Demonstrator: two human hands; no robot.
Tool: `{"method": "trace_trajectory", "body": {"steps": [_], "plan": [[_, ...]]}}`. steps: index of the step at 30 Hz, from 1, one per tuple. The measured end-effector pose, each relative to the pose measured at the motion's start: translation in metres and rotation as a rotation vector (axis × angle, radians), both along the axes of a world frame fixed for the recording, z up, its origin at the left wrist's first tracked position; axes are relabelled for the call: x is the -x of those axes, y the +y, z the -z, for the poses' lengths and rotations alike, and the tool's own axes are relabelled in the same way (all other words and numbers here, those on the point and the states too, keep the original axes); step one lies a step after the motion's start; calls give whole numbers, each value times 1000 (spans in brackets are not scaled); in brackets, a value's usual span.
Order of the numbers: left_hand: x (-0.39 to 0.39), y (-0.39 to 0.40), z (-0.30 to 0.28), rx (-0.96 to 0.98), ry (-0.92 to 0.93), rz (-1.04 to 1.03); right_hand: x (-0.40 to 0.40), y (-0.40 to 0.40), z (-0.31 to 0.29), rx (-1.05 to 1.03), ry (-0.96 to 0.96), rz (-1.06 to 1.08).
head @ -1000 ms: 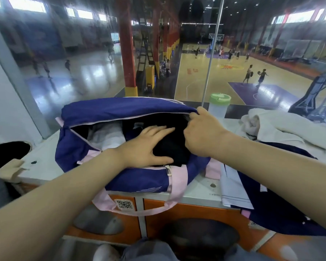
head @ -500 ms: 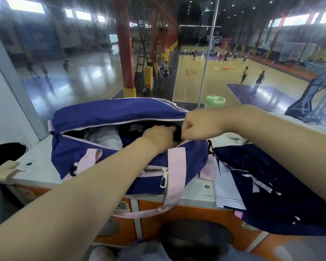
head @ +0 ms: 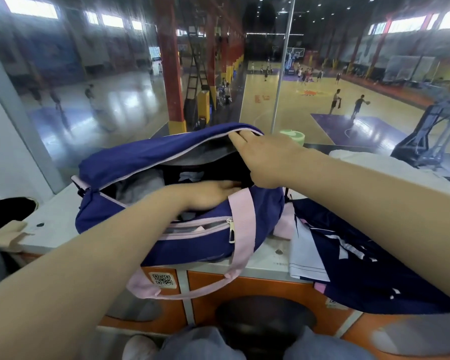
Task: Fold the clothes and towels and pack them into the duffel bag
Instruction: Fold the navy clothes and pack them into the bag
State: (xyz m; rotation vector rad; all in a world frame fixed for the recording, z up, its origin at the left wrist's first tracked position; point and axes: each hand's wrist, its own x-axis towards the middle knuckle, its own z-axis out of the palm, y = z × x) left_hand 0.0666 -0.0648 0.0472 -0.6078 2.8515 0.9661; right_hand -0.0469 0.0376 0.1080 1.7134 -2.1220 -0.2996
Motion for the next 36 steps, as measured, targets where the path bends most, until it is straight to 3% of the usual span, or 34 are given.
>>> {"method": "trace_trajectory", "body": {"steps": [7, 10, 13, 16, 23, 26, 29, 36], "plan": [[-32, 11, -23, 148, 286, -189, 5, 49, 26, 184, -347, -219], [-45, 49, -20, 227, 544, -269, 3, 78, 40, 332, -459, -190], [-44, 88, -10, 173, 727, -245, 3, 109, 51, 425, -613, -130], [-20, 116, 3, 151, 678, -175, 9, 141, 60, 413, -720, -18], [57, 170, 34, 15, 368, -59, 50, 213, 81, 361, -725, 263], [82, 191, 48, 102, 266, -36, 70, 239, 87, 362, -740, 380], [92, 212, 62, 302, 268, 120, 87, 258, 93, 379, -770, 504], [102, 210, 66, 415, 99, 280, 103, 275, 119, 511, -893, 636]]}}
